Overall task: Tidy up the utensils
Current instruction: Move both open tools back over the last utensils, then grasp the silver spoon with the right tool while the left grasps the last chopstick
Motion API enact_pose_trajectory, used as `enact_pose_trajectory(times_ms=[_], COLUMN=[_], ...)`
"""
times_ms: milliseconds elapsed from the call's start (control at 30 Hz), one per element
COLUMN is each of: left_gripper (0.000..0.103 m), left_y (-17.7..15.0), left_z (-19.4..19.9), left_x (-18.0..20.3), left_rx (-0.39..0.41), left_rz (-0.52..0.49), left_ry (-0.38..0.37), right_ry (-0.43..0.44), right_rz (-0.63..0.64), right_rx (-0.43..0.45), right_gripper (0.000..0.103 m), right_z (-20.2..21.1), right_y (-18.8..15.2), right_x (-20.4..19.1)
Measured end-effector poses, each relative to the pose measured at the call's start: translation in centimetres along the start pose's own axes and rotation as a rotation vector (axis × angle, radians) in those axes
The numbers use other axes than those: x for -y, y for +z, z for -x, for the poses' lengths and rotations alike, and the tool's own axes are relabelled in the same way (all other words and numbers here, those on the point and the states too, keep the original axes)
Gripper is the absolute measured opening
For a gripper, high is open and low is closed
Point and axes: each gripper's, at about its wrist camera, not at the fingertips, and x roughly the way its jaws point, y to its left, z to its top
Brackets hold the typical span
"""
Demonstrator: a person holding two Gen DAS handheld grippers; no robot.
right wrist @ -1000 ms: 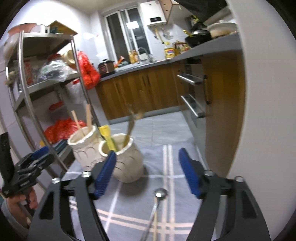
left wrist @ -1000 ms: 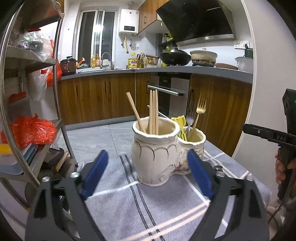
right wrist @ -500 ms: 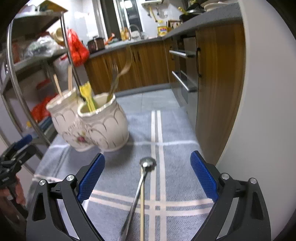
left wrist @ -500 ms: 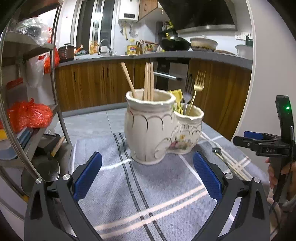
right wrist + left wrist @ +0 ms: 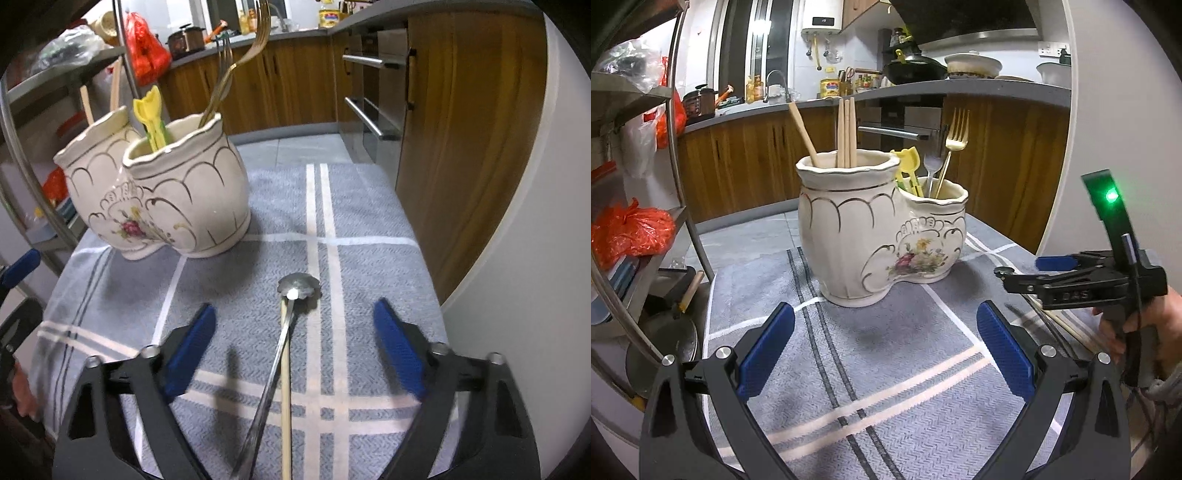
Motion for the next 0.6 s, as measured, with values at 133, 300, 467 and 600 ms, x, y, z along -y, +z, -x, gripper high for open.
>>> enact_pose_trajectory(times_ms=[133,300,467,600], left_gripper=[0.097,0.097,0.097,0.097], left_y=[0.01,0.03,0.06,0.06], left_z=[-0.10,-0.19,-0.26,-0.25], left_x=[-0.07,-0.14,-0.12,-0.16], left_rx=[-0.004,-0.005,-0.007,-0.006], left_rz=[0.008,0.017,0.016,0.017], left_ry=[-0.007,-0.010,-0.010,-0.010], right_ry=[0.010,0.015,-0.006,-0.003], right_rz=[-0.001,0.024,0.026,0.030], right_rx=[-0.018,-0.026,-0.023,-0.020], right_gripper=[0.054,0.031,0.017,0.017], right_z=[-0.61,-0.80,-0.91,-0.94], right_y=[-0.01,0.11,0.12,0.04], right_x=[-0.13,-0.72,-0.50,-0.57])
